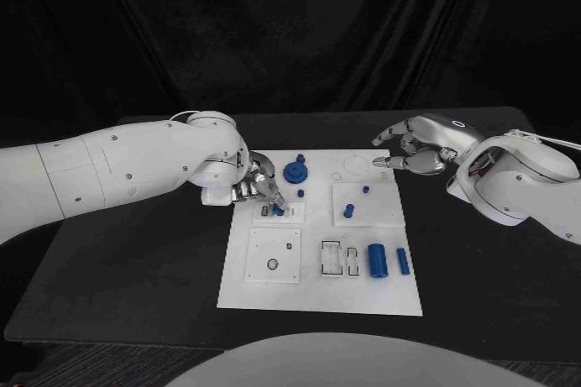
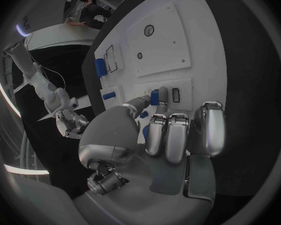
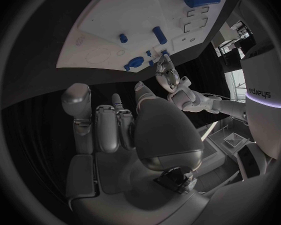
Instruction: Assemble the parts on the task board
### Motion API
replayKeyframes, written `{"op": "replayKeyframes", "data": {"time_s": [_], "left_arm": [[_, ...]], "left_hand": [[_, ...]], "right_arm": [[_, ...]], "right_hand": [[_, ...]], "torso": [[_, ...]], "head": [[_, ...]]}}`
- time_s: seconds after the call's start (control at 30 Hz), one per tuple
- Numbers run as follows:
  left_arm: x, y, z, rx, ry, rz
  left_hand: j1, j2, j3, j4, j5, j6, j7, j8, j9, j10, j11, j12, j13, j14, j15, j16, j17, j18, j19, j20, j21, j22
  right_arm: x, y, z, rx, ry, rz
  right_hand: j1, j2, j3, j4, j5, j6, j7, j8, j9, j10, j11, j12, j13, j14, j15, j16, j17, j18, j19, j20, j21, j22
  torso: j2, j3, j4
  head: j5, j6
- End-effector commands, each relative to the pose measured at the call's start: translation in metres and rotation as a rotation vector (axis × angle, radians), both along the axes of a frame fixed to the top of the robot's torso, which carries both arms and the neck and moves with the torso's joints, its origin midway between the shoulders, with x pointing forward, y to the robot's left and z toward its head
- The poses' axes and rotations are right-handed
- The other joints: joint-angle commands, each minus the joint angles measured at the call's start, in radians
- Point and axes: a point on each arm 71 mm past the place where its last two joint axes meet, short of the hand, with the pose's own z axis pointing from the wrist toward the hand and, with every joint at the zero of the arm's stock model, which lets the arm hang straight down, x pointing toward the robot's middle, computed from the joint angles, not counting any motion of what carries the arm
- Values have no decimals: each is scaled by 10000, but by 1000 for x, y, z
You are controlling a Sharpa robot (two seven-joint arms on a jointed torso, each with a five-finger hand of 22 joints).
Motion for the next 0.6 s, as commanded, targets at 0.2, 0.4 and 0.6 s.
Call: {"op": "replayKeyframes", "data": {"time_s": [0.2, 0.4, 0.6], "left_arm": [[-2, 1, -3, -73, 1, 128], [-3, 3, -4, -46, 29, 165], [-4, 3, -5, -53, 79, 119]], "left_hand": [[-125, 21, 94, 2, 51, -34, 35, -73, 15, 1044, -13, 35, 2632, 1039, -43, 26, 2634, 91, -65, -1, -62, 698], [-128, 23, 109, 0, 55, -36, 34, -80, 18, 1044, -12, 35, 2632, 1039, -42, 26, 2634, 92, -65, 0, -64, 698], [-182, -18, 166, -6, -42, -35, 44, -127, 38, 1044, -2, 35, 2632, 1039, -34, 26, 2634, 103, -99, 9, -100, 667]], "right_arm": [[0, -2, -3, -60, 243, -183], [0, -2, -4, -92, 301, -189], [0, -1, -4, -124, 355, -193]], "right_hand": [[75, 88, -2, -84, 45, 75, -6, -48, -24, -112, 18, -102, 1447, 456, 56, -102, 712, 188, -66, 12, -105, 1003], [87, 96, -1, -95, 51, 78, -8, -53, -29, -137, 18, -128, 1422, 448, 56, -125, 692, 193, -78, 13, -143, 994], [97, 102, 0, -105, 56, 83, -9, -55, -33, -159, 17, -151, 1399, 443, 56, -141, 678, 199, -89, 14, -179, 985]], "torso": [[4, 3, 22], [6, -4, 37], [12, -1, 42]], "head": [[27, -2], [43, -2], [44, -2]]}}
